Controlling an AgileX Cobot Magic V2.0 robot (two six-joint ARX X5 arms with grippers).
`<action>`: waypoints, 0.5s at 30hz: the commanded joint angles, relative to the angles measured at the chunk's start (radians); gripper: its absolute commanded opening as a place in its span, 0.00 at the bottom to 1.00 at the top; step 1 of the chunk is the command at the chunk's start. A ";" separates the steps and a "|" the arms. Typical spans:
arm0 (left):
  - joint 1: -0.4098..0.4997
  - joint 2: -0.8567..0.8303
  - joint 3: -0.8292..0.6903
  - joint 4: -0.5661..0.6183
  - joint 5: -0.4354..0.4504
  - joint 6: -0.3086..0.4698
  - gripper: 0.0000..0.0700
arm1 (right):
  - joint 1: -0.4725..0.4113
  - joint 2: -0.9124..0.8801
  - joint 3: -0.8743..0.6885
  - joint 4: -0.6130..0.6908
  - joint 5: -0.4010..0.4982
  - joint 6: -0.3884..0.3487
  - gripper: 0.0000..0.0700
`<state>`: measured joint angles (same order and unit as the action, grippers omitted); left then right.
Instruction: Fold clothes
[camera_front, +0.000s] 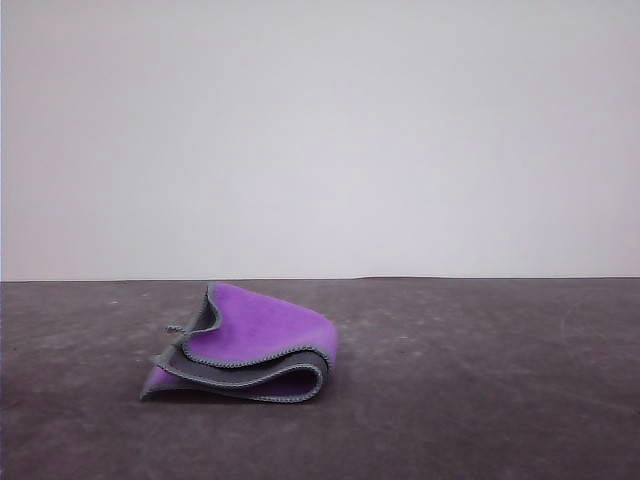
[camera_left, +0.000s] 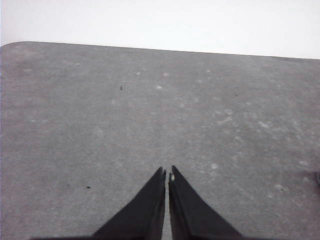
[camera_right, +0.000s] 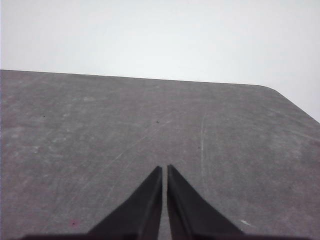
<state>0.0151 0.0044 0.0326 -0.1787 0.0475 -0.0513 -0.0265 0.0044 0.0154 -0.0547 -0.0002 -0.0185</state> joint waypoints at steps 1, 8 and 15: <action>0.000 -0.001 -0.020 -0.001 -0.003 0.010 0.00 | 0.000 -0.001 -0.003 0.013 0.000 0.014 0.02; 0.000 -0.001 -0.020 -0.001 -0.003 0.009 0.00 | 0.000 -0.001 -0.003 0.013 0.000 0.014 0.02; 0.000 -0.001 -0.020 -0.001 -0.003 0.009 0.00 | 0.000 -0.001 -0.003 0.013 0.001 0.014 0.02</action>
<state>0.0151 0.0044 0.0326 -0.1787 0.0475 -0.0513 -0.0265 0.0044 0.0154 -0.0547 0.0001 -0.0184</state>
